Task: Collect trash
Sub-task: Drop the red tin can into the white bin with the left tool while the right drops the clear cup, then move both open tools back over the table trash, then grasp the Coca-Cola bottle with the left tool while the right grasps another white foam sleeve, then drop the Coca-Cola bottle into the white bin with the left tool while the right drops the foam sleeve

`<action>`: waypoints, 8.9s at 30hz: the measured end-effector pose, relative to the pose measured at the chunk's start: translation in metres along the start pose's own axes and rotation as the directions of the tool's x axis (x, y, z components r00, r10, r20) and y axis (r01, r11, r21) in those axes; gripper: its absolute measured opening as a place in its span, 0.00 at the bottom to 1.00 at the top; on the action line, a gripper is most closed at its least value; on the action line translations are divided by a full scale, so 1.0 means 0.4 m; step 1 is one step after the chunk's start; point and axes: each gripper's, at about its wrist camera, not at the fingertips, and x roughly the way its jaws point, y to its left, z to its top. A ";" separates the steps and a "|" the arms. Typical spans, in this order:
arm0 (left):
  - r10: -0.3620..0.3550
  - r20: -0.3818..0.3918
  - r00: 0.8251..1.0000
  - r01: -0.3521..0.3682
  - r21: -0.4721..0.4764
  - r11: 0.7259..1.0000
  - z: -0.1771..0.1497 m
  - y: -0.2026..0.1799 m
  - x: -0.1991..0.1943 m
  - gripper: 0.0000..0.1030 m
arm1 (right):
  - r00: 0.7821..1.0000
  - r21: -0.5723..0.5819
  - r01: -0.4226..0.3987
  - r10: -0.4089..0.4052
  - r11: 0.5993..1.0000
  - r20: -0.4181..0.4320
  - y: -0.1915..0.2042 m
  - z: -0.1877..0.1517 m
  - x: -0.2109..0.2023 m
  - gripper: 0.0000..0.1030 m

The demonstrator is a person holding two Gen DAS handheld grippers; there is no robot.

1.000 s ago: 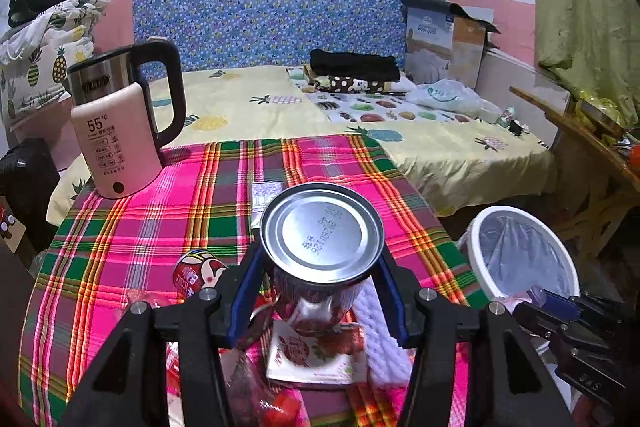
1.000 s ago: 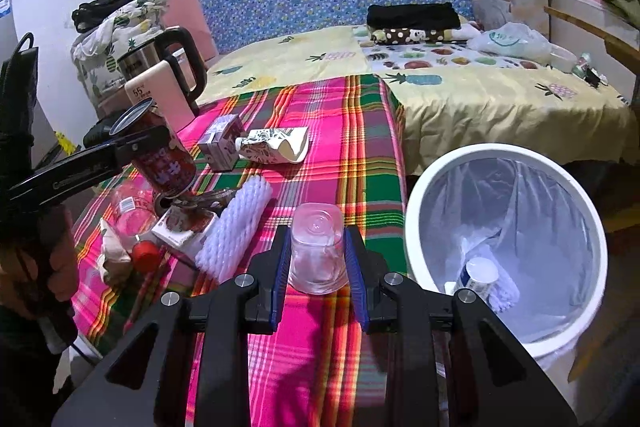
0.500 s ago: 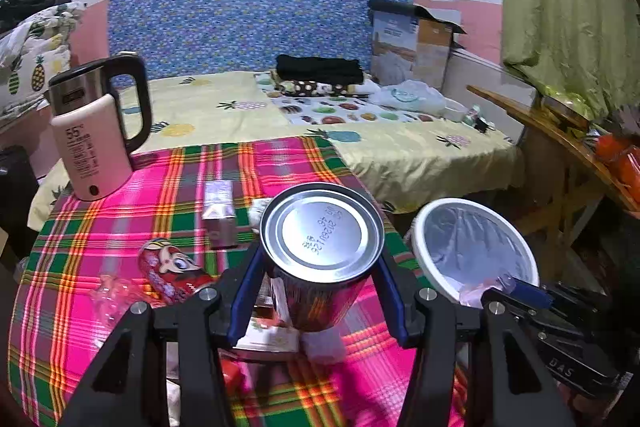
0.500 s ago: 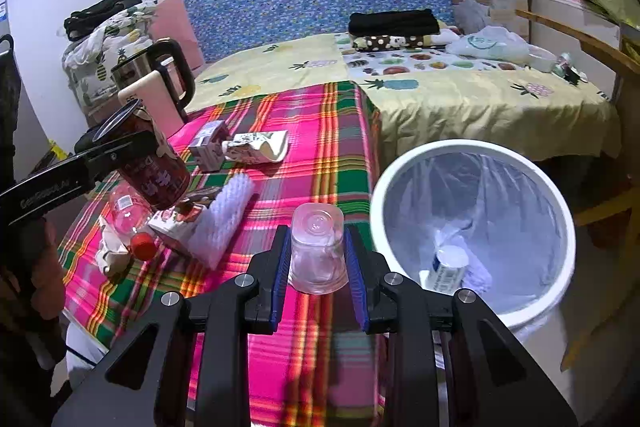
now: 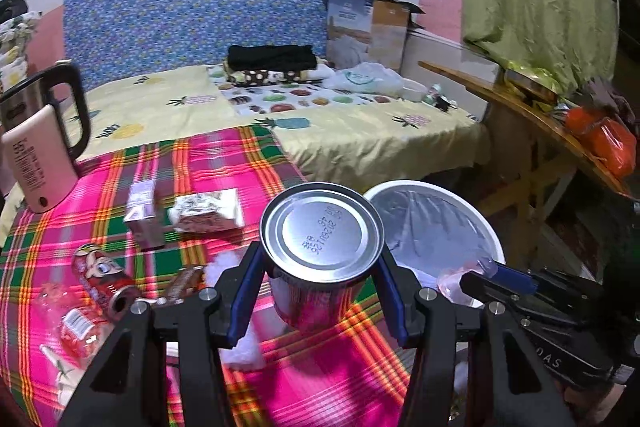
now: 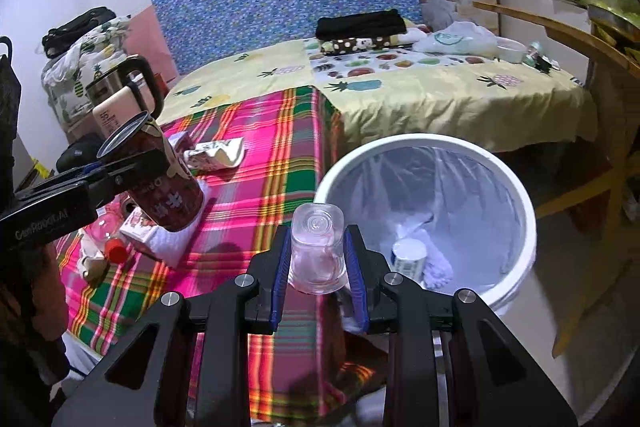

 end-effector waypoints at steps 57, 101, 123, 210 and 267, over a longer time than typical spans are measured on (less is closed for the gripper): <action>-0.257 -0.135 0.957 0.267 0.055 0.962 0.014 -0.195 0.240 0.61 | 0.986 0.094 0.152 -0.144 0.984 -0.088 -0.192 -0.028 0.043 0.30; 0.116 -0.025 0.993 -0.118 -0.078 0.990 -0.132 0.067 -0.059 0.61 | 0.999 -0.050 -0.035 0.035 0.998 -0.004 0.033 -0.029 -0.020 0.30; 0.291 -0.017 0.957 -0.289 -0.184 0.939 -0.187 0.217 -0.163 0.61 | 0.983 -0.175 -0.169 0.154 0.970 -0.099 0.222 -0.032 0.035 0.30; 0.421 -0.100 0.902 -0.432 -0.253 0.866 -0.166 0.363 -0.087 0.69 | 0.972 -0.139 -0.184 0.159 0.973 -0.175 0.240 0.001 0.174 0.16; 0.148 -0.019 0.989 -0.150 -0.106 0.983 -0.069 0.128 -0.049 0.68 | 0.990 -0.005 -0.123 0.123 0.992 -0.064 0.060 0.014 0.066 0.12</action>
